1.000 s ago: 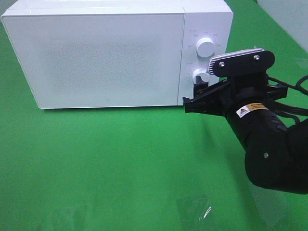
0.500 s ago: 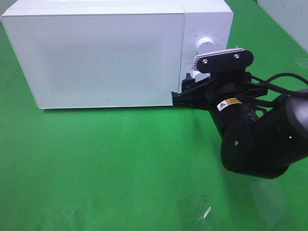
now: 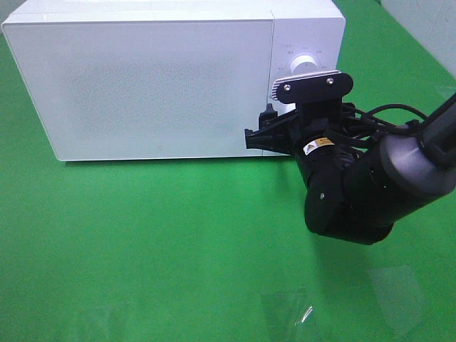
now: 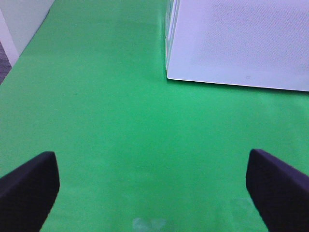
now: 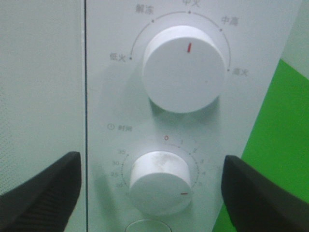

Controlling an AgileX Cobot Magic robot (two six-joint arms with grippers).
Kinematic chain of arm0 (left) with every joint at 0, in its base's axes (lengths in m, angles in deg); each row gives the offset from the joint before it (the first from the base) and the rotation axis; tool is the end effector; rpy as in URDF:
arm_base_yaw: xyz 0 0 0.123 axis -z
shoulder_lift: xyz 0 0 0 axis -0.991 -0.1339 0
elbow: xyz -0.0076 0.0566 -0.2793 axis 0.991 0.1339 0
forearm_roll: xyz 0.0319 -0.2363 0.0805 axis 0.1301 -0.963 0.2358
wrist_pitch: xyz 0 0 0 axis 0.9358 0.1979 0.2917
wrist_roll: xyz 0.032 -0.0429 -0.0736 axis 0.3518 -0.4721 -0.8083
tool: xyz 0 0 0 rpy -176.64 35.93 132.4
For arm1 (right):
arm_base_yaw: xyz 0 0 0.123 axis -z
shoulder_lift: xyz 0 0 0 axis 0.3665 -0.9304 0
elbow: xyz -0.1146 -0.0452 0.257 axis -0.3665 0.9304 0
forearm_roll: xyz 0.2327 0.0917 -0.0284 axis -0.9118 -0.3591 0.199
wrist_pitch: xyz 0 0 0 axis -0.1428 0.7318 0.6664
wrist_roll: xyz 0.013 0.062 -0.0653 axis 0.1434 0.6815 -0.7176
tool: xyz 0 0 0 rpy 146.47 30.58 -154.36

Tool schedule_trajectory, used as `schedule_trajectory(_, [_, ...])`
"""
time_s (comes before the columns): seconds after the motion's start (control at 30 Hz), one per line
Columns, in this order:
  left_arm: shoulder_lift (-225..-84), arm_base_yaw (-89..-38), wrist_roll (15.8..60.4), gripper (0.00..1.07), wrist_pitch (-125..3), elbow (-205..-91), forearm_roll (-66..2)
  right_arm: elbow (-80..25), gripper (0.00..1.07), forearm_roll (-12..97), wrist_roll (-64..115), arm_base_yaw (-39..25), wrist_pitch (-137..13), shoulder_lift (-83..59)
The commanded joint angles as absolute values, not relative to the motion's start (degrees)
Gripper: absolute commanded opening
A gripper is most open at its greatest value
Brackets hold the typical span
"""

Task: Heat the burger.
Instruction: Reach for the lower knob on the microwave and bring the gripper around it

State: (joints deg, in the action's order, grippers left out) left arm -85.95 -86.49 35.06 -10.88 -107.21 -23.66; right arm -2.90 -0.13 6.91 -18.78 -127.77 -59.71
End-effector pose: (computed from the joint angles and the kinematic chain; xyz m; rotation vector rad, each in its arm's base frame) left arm -0.0076 -0.0092 0.2819 -0.0541 2.0231 -0.0745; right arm 0.2989 0.1774 0.1268 -0.1311 1.6472 -0.1048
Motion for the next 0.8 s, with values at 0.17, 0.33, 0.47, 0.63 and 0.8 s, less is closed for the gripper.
schedule_trajectory(0.17, [-85.7, -86.6, 35.2, 1.01, -10.9, -107.2, -23.8, -6.2, 0.76, 0.7, 7.6, -18.0, -126.9, -62.8])
schedule_trajectory(0.33, [-85.7, -86.6, 35.2, 1.01, -10.9, -107.2, -23.8, -7.1, 0.76, 0.7, 8.0, -17.1, -126.8, -63.4])
schedule_trajectory(0.47, [-85.7, -86.6, 35.2, 1.01, -10.9, -107.2, -23.8, -7.3, 0.76, 1.8, 9.5, -16.5, -126.8, -63.8])
schedule_trajectory(0.63, [-85.7, -86.6, 35.2, 1.01, -10.9, -107.2, -23.8, -7.8, 0.76, 1.8, 9.5, -16.5, -126.7, -64.5])
schedule_trajectory(0.8, [-85.7, -86.6, 35.2, 1.01, -10.9, -107.2, -23.7, -7.9, 0.76, 2.2, 9.4, -15.9, -126.9, -64.7])
